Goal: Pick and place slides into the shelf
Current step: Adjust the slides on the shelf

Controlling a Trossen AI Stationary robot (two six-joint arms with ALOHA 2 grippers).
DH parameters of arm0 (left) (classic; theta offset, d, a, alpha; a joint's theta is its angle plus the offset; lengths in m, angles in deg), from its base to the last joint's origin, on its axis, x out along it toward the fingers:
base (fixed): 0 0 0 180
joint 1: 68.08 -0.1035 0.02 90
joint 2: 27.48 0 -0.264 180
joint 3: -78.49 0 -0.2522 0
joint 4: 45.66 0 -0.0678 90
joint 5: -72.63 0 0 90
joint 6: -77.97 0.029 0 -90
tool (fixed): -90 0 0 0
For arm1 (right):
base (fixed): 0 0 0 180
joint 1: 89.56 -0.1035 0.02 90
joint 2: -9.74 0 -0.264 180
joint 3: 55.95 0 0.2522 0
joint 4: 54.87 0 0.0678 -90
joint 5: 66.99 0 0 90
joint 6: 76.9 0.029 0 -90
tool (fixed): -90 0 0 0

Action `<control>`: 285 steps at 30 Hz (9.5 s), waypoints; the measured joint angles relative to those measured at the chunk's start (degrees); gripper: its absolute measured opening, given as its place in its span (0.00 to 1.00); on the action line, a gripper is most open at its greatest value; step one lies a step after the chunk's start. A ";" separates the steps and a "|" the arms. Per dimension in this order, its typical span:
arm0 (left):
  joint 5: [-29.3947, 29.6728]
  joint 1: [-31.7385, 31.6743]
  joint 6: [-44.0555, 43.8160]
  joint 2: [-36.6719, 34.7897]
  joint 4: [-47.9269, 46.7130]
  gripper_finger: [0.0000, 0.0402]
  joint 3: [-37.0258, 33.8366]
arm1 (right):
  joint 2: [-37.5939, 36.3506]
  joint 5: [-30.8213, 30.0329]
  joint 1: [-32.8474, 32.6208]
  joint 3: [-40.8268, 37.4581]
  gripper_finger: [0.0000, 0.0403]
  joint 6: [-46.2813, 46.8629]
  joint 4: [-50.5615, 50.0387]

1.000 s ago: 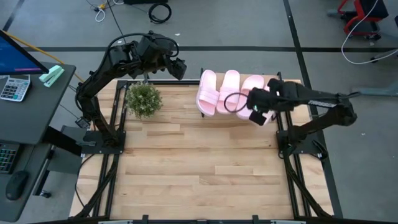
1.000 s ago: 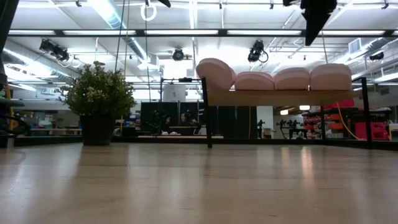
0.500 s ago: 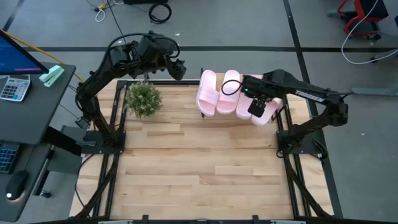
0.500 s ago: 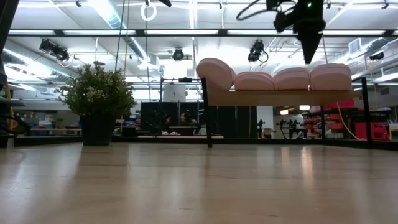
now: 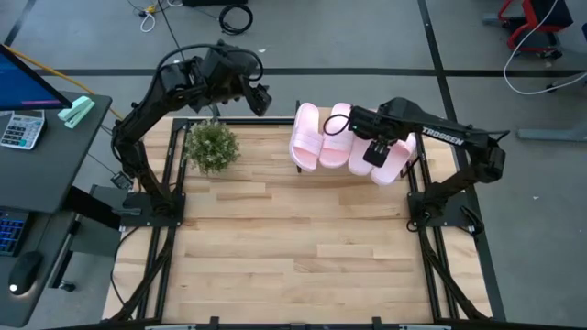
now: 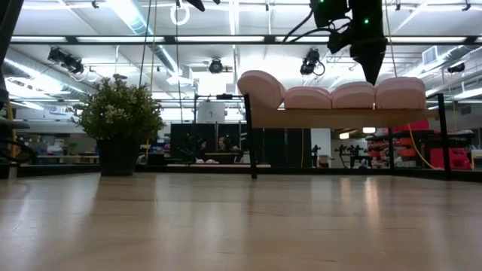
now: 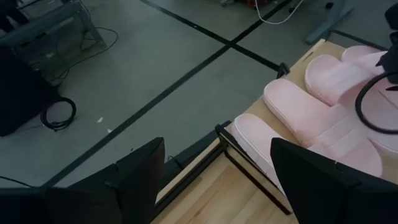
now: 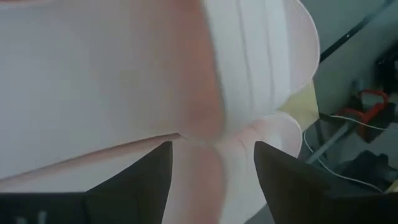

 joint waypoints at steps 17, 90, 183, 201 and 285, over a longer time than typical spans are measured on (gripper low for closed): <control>-0.05 -4.01 4.00 0.00 0.00 0.74 0.00 | -2.12 3.02 2.73 0.00 0.60 -3.51 -0.02; -5.75 -10.61 8.46 -0.07 5.84 0.74 0.00 | -2.10 34.26 -11.07 2.75 0.27 5.47 11.45; -55.19 -11.53 41.35 24.76 3.45 0.74 0.04 | -4.20 30.42 -62.94 -16.09 0.67 59.74 33.06; -63.04 -10.33 39.43 28.85 4.81 0.68 0.00 | -4.20 29.67 -62.82 -16.09 0.65 61.08 33.33; -67.92 -13.43 38.09 28.62 10.59 0.02 -0.02 | -4.22 25.61 -62.84 -16.11 0.52 63.37 34.38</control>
